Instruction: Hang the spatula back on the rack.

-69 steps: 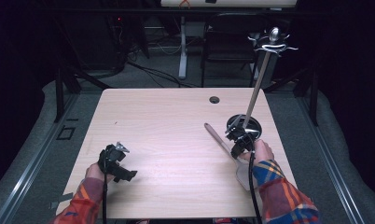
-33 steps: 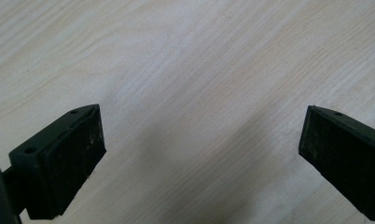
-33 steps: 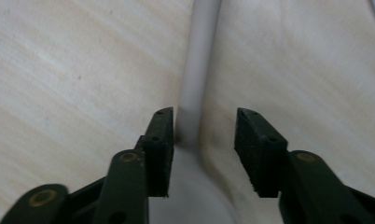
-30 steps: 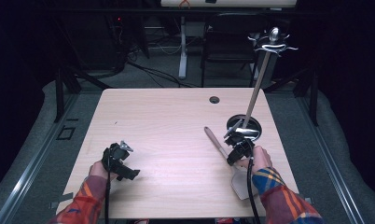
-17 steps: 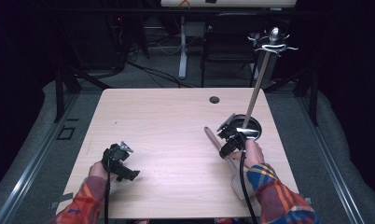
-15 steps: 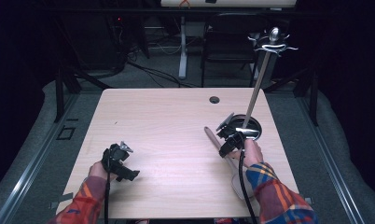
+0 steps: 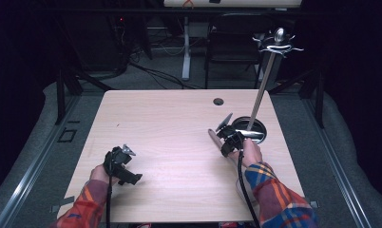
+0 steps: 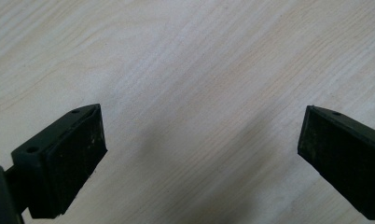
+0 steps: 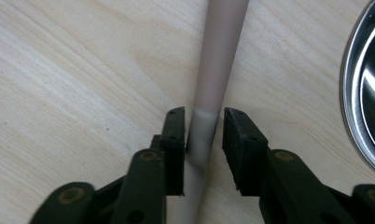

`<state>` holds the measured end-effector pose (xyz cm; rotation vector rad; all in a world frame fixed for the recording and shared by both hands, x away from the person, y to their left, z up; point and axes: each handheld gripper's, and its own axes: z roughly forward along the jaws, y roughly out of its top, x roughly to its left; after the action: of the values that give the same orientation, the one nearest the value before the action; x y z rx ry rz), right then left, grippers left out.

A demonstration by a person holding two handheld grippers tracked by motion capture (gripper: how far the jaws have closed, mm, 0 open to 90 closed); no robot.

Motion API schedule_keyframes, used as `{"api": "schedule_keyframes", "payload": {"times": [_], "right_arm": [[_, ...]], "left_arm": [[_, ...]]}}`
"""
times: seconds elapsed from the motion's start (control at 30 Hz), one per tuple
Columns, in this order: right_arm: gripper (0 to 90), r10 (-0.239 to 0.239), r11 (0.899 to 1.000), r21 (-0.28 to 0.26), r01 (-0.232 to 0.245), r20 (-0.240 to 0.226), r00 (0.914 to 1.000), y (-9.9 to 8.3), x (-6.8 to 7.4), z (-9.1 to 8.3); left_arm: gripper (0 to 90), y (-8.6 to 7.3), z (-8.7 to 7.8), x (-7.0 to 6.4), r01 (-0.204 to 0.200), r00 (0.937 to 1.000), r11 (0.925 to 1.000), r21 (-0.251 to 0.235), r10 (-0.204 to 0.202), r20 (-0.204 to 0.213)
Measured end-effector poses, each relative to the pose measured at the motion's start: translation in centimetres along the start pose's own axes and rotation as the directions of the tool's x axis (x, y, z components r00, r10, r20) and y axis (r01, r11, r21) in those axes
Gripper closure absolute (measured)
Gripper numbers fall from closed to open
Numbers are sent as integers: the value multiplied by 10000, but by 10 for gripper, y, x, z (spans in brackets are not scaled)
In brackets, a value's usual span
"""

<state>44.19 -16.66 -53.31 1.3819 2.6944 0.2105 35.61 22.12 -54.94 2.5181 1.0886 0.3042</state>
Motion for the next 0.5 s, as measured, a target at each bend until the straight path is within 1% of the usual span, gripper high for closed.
{"api": "schedule_keyframes", "payload": {"times": [0.03, 0.1, 0.13, 0.33, 0.43, 0.47, 0.5], "right_arm": [[713, 130, 9998, -160, -130, -8, 9999, 0, 1, 2], [721, 274, 9992, -274, -274, -32, 9996, 0, 2, 3], [721, 134, 9999, -56, -134, 23, 9999, 1, 2, 2], [718, 121, 9999, -81, -120, 35, 9999, 2, 2, 4], [715, 106, 9999, -96, -106, 13, 9999, 3, 2, 7], [715, -79, 9999, 124, 78, 88, 9999, 4, 1, 6], [719, -150, 9999, 82, 149, 141, 9998, 4, 1, 7]], "left_arm": [[8, 0, 0, 0, 17, 10000, 10000, -19, -17, -2], [8, 0, 0, 0, 24, 10000, 10000, -14, -24, -8], [8, 0, 0, 0, 32, 10000, 10000, -13, -32, 7], [8, 0, 1, 0, 45, 10000, 10000, -10, -45, 7], [5, 0, 0, 1, 36, 10000, 10000, -83, -35, 44], [5, 0, 0, 1, 49, 10000, 10000, -83, -49, 30], [5, 0, 0, 2, 77, 10000, 9999, -111, -77, 23]]}}
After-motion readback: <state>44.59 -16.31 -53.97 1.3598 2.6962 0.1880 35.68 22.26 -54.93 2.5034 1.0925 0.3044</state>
